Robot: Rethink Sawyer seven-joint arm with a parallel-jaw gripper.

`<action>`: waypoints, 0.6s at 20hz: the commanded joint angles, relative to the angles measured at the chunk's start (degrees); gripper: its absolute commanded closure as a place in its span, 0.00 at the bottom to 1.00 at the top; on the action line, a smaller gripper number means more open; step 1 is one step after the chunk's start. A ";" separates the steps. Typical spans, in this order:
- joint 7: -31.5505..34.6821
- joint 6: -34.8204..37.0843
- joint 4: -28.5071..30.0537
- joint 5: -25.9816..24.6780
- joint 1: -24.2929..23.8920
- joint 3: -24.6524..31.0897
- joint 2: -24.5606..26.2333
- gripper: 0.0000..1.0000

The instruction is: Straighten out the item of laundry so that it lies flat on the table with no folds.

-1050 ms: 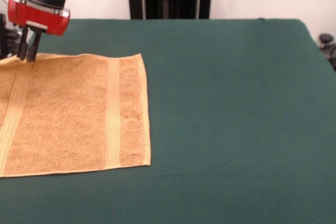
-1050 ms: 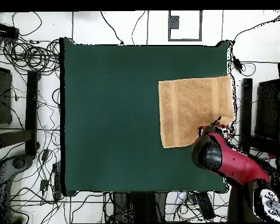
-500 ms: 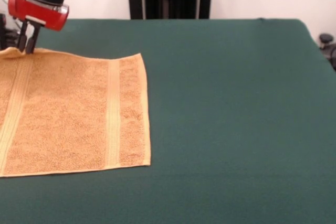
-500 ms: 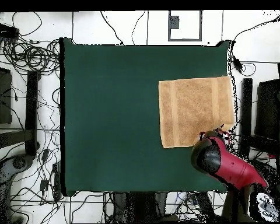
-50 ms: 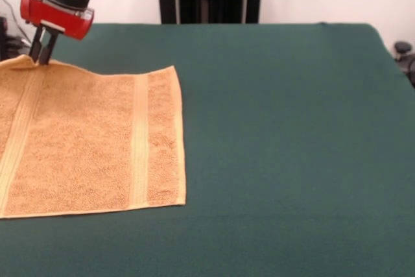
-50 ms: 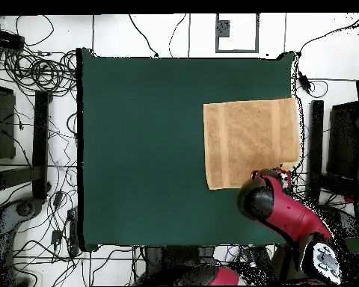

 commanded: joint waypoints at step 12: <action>16.12 4.87 2.32 9.49 5.83 -3.42 8.06 1.00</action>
